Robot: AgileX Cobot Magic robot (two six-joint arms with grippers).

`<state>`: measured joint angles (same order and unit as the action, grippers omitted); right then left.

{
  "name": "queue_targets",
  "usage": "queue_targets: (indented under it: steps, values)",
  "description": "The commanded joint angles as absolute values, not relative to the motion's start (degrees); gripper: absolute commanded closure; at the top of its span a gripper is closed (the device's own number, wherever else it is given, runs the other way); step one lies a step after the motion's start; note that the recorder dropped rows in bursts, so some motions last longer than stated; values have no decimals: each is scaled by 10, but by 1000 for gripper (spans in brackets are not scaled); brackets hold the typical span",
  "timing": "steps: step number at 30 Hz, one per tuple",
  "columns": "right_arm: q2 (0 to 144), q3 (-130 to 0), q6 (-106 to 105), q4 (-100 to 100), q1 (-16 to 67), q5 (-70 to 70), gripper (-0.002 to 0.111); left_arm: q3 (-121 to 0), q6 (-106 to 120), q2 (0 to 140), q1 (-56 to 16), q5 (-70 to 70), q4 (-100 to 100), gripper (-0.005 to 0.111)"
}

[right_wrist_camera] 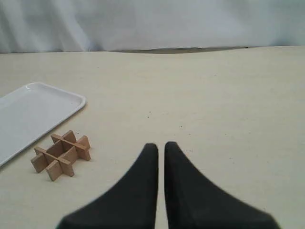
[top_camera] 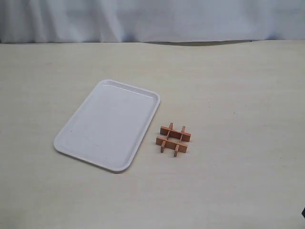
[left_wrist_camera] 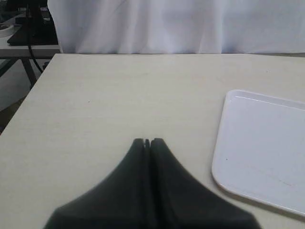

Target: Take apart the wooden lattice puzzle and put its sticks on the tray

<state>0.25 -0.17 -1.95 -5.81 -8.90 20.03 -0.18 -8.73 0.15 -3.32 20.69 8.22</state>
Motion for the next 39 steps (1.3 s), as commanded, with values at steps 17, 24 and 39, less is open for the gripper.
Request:
queue_targets:
  steps: [17,24,39]
  values:
    - [0,0,-18,-51,-92,-37,104,0,-87,0,-38,203,83,107]
    - [0,0,-18,-52,-92,-133,104,0,-87,0,-38,203,83,107]
    - [7,-5,342,-132,-92,-363,104,0,-87,0,-38,203,83,107]
